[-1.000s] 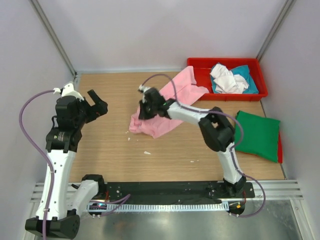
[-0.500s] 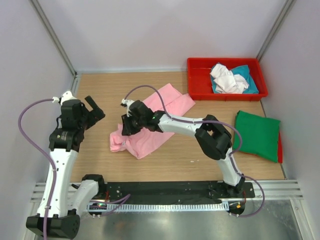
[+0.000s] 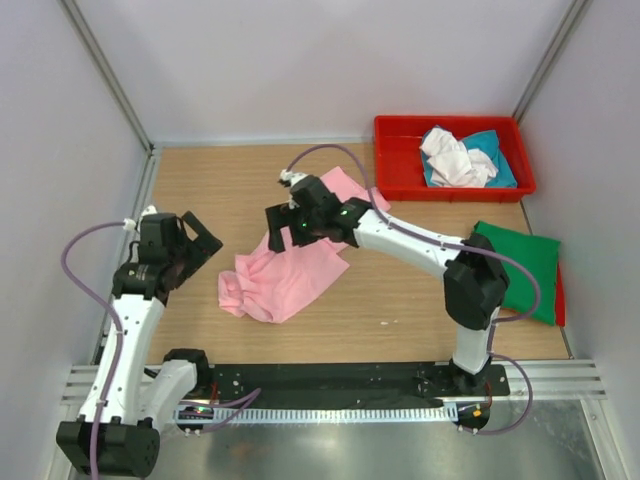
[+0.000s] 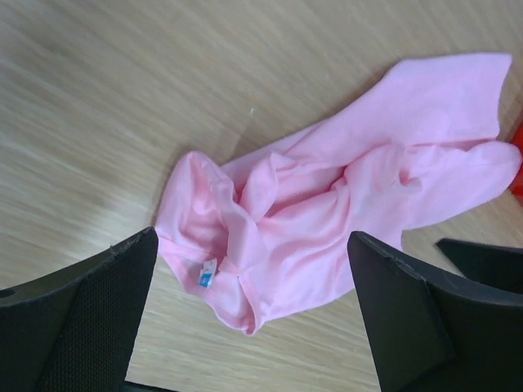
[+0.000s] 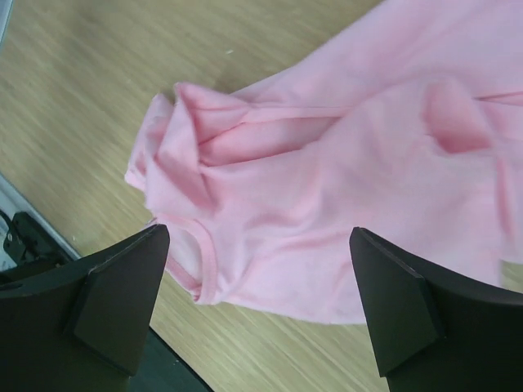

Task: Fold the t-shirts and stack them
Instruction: Flatten the tshirt out

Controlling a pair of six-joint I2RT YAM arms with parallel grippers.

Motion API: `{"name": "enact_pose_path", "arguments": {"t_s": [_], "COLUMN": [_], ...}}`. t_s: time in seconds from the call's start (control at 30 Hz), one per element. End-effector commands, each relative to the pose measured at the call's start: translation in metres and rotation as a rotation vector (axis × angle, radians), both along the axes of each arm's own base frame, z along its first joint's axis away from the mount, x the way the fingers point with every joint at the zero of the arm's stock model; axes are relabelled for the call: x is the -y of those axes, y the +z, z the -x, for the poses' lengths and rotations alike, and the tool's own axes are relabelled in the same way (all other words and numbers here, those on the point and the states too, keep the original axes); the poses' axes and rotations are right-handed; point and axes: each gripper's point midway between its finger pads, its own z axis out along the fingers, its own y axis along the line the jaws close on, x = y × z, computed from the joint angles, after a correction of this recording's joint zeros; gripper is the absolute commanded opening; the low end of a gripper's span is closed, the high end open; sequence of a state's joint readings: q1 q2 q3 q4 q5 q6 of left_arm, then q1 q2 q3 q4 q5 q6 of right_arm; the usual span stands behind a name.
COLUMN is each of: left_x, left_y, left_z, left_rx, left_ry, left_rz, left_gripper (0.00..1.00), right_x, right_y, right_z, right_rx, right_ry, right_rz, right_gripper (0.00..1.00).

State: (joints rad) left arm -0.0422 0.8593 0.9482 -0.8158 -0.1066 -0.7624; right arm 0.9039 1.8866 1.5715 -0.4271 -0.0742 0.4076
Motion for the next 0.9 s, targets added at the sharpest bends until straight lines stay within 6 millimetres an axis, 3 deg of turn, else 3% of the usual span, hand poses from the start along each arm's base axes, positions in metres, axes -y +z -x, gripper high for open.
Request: {"name": "enact_pose_path", "arguments": {"t_s": [0.0, 0.07, 0.2, 0.4, 0.6, 0.73, 0.77, 0.8, 0.87], "left_x": [0.029, 0.036, 0.037, 0.059, 0.061, 0.06, 0.058, 0.059, 0.06], "left_y": [-0.049, -0.06, -0.077, -0.103, -0.123, -0.125, -0.132, -0.134, -0.141], "left_z": [0.013, 0.012, 0.01, -0.002, -0.018, -0.038, -0.045, -0.05, -0.057], "left_rx": [-0.131, -0.145, -0.18, -0.213, -0.22, -0.168, -0.164, -0.159, -0.18], "left_ry": [0.01, 0.002, -0.005, -0.071, -0.052, -0.037, -0.017, -0.015, -0.015], "left_rz": [0.2, 0.246, 0.239, 0.326, 0.329, 0.335, 0.336, 0.336, 0.336], "left_gripper": [1.0, 1.0, 0.98, 0.92, 0.82, 0.63, 0.52, 0.52, 0.35], "right_x": [0.056, 0.079, 0.104, 0.086, 0.076, 0.082, 0.084, 0.084, 0.085], "right_y": [-0.006, -0.015, -0.042, -0.065, -0.082, -0.093, -0.098, -0.101, -0.109], "right_z": [-0.031, -0.047, -0.063, -0.079, -0.078, -0.073, -0.071, -0.07, -0.065], "right_rx": [-0.034, -0.06, -0.039, -0.069, -0.109, -0.119, -0.124, -0.129, -0.152], "right_ry": [-0.193, -0.27, -0.36, -0.361, -0.33, -0.332, -0.33, -0.329, -0.321], "right_rz": [0.035, 0.046, 0.079, 0.031, 0.03, 0.054, 0.059, 0.063, 0.08], "right_gripper": [0.98, 0.97, 0.96, 0.93, 0.89, 0.82, 0.78, 0.75, 0.66]}}
